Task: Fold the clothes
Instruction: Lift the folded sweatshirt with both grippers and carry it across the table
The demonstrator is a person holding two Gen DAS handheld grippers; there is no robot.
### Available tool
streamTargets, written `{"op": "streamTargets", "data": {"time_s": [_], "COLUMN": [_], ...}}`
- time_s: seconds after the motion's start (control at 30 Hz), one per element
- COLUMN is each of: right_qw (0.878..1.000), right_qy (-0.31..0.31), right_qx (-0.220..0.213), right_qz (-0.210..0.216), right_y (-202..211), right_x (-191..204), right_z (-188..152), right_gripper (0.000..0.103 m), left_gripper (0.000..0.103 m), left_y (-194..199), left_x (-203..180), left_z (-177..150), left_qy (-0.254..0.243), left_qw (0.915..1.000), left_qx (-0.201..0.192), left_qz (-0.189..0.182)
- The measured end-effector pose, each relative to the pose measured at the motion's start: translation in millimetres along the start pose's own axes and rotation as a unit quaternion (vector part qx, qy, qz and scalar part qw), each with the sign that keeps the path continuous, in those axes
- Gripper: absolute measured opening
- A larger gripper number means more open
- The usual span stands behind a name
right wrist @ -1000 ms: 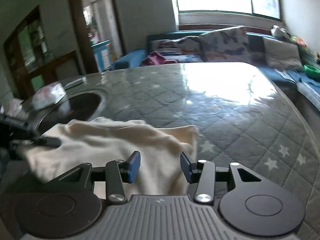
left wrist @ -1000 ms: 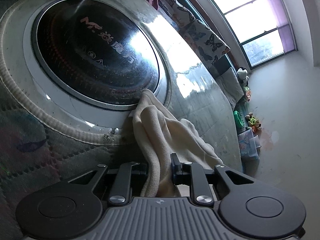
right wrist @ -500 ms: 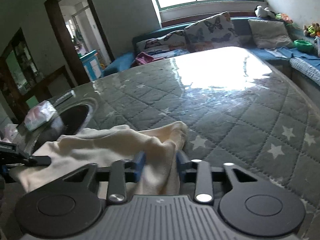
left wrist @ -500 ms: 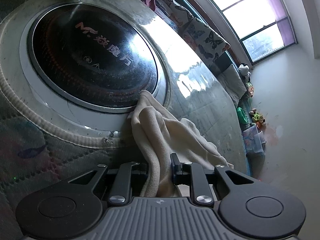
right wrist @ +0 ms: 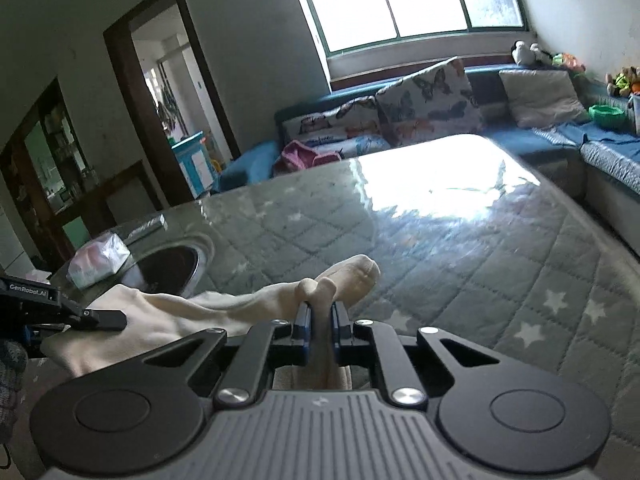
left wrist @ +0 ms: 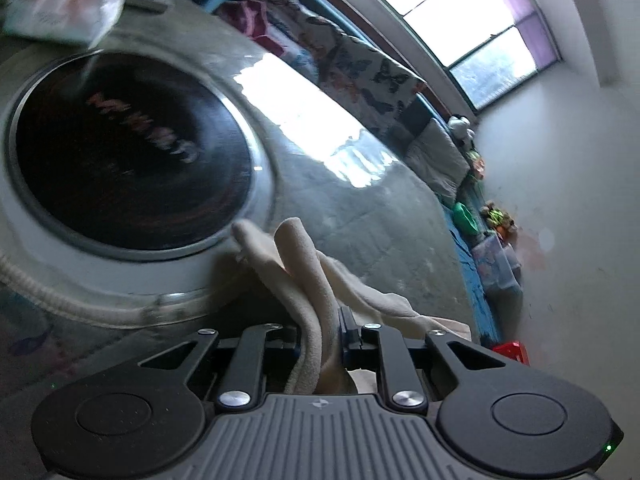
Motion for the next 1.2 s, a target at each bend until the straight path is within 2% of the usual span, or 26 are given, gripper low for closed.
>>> {"op": "streamTargets", "data": {"time_s": [0.57,0.83,1.2], "right_qw": [0.993,0.989,0.984], "right_qy": [0.004,-0.007,-0.021], "right_qx": [-0.069,-0.073,-0.065], "right_qz": [-0.093,-0.131,-0.163], "right_y": [55.6,60.3,61.4], "right_x": [-59.9,-97.1,-132.5], "right_z": [44.4,51.2,44.3], "right_gripper": [0.009,0.009,0.009], "left_gripper": [0.017,0.017,0.017], "left_y": [-67.2,-105.8,-135.7], "left_x": [-110.5,-153.5,-175.8], "left_z": [-2.8,-18.7,-38.2], "left_qy": [-0.078,-0.106,-0.126], "left_qw": [0.9944,0.9898,0.9854], "left_qx": [0.034,0.062,0.092], "left_qz": [-0.063,-0.073,-0.068]}}
Point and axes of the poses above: each gripper's, at about its wrist camera, not at the fingertips, and y roughly against the way its jaws point, x to its left, z to its top, the point moved 2 cm from there along -y, roughly the way its jaws point, and after that the axes turned 8 degrees about -y, right-handed, at the moved point
